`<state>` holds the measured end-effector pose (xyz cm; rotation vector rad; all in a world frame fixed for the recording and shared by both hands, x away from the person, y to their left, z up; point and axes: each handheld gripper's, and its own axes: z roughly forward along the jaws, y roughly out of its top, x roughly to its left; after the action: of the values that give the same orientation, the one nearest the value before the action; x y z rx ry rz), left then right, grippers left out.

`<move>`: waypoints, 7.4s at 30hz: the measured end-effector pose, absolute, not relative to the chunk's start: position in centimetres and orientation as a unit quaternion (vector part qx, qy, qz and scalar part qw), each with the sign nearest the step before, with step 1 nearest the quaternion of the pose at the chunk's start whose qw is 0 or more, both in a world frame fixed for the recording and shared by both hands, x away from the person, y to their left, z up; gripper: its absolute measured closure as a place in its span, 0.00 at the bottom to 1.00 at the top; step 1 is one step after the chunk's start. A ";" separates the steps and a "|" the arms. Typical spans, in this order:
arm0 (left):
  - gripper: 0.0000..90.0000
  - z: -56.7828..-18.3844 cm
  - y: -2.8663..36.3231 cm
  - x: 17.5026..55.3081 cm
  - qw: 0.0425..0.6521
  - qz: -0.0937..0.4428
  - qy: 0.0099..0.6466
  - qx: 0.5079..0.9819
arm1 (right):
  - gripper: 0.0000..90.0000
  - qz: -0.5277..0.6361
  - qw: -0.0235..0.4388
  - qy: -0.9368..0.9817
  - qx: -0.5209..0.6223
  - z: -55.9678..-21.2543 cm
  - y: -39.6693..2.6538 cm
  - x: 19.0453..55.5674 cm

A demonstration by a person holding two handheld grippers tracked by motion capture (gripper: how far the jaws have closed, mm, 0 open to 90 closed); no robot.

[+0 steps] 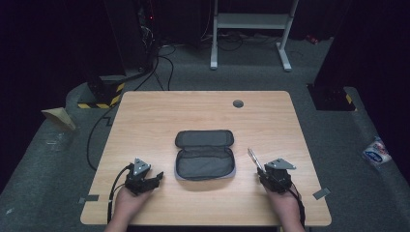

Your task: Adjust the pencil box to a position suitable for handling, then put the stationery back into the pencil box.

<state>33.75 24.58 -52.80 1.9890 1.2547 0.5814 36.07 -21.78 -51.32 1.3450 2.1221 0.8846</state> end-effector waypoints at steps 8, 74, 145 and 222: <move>0.41 -52.8 24.6 33.4 0.352 0.222 0.482 0.771 | 0.62 0.340 0.219 0.775 0.485 -50.9 -22.0 37.4; 0.40 -52.8 24.3 33.6 0.351 0.223 0.480 0.772 | 0.87 0.397 0.249 0.768 0.436 -47.8 -19.4 37.3; 0.40 -52.8 24.4 33.5 0.354 0.217 0.468 0.780 | 0.87 0.397 0.150 0.885 0.193 -46.5 -4.6 37.6; 0.40 -52.8 24.3 33.5 0.353 0.219 0.472 0.778 | 0.38 0.331 0.236 0.772 0.490 -51.4 -23.5 37.8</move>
<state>33.51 24.28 -52.79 2.0110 1.2210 0.5660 37.79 -23.49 -51.37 1.3437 2.1164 0.9067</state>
